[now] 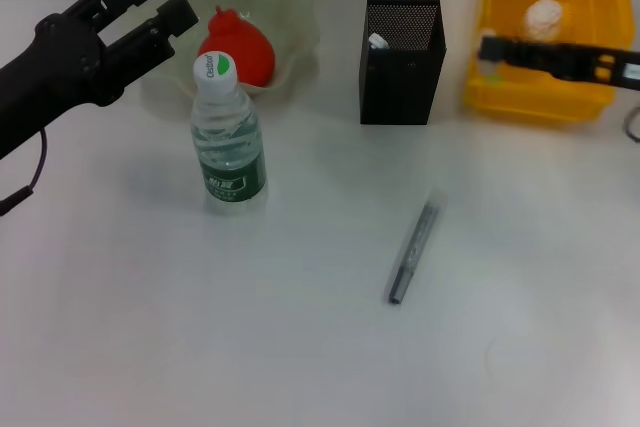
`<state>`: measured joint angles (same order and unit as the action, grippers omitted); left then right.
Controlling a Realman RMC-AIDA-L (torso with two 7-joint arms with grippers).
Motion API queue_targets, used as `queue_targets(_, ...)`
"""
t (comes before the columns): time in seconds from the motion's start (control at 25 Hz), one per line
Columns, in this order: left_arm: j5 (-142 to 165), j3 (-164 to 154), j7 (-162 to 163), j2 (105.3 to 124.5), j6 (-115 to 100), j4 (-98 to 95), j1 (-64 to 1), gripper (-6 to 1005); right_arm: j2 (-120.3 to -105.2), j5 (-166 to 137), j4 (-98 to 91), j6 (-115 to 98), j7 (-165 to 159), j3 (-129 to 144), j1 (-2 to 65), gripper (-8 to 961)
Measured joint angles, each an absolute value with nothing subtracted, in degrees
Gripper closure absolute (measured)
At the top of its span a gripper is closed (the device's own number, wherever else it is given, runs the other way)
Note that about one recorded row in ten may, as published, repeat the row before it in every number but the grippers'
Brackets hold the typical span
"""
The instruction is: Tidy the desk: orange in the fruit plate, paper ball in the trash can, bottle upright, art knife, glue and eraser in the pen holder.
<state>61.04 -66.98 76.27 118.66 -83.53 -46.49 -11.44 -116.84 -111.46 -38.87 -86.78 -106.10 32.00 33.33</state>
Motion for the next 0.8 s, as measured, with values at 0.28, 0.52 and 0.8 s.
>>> queue_targets(0.28,61.0,-67.0,75.3,118.59,-83.5,-44.9,-12.0,261,-119.23,-107.3,-32.3,-76.2,-91.4,32.2,38.9,511)
queue_targets(0.52,61.1,-67.0,75.0,118.56,-83.5,-43.9,-12.0,261,-119.09,-107.6,-31.7,-68.0,-90.5,36.4,41.4,512)
queue_targets(0.8,60.9,-67.0,74.7,118.56,-83.5,-43.8,-11.6,261,-119.09,-107.7,-31.6,-63.8,-90.5,40.1,42.0,512)
